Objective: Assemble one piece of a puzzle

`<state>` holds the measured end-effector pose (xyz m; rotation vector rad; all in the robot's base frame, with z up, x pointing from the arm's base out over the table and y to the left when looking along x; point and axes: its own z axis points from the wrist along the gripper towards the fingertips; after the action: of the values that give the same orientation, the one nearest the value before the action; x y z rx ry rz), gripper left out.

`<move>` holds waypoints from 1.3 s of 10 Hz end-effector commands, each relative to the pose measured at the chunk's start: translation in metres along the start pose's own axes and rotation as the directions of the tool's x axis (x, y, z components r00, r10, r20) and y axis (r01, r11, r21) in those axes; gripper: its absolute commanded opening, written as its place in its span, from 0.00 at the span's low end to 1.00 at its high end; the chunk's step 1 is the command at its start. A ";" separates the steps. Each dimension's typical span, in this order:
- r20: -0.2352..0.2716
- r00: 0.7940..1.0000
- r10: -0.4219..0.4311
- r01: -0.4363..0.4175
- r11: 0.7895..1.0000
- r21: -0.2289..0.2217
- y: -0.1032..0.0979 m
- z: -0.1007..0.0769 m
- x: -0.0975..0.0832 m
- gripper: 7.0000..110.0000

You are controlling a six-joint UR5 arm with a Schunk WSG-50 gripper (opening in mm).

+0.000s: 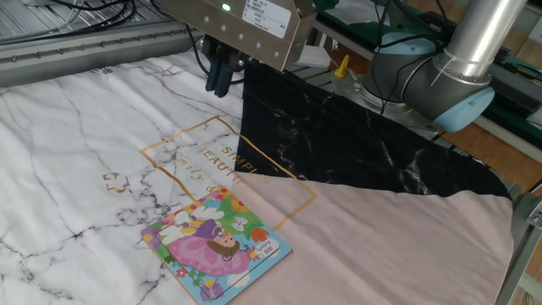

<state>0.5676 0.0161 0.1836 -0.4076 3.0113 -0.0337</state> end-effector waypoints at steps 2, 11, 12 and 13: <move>-0.113 0.988 0.107 -0.107 0.994 0.005 0.003 -0.001 0.028 0.00; -0.112 0.994 0.002 -0.010 0.997 -0.073 -0.003 0.015 0.025 0.00; -0.128 0.990 -0.050 0.046 0.998 -0.032 -0.038 0.037 0.029 0.00; -0.129 0.989 -0.078 0.073 0.997 -0.041 -0.057 0.061 0.031 0.00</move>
<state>0.5460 -0.0097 0.1568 -0.4135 3.1487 -0.0082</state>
